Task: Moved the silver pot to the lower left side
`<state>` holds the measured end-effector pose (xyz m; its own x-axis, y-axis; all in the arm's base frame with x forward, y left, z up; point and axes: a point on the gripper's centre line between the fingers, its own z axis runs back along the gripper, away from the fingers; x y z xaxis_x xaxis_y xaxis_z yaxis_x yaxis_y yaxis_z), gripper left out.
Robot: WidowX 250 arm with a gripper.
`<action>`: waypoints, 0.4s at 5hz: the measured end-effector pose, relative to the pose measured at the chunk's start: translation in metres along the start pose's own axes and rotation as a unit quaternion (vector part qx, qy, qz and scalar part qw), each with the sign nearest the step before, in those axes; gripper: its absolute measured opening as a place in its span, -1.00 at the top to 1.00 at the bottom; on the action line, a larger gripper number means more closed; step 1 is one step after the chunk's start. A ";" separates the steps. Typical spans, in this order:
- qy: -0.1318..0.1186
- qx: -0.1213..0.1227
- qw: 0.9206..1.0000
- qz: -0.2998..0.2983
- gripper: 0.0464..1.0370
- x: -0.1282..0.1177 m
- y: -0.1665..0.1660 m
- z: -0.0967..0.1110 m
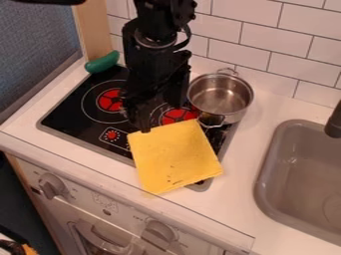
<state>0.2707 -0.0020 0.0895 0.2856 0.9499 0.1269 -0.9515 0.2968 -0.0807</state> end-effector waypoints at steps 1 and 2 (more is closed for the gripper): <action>0.007 0.012 1.000 0.003 -0.93 -0.002 0.001 -0.007; 0.027 0.013 0.999 0.016 -0.93 -0.007 -0.014 -0.019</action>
<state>0.2844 -0.0105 0.0711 0.2599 0.9630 0.0705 -0.9627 0.2642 -0.0589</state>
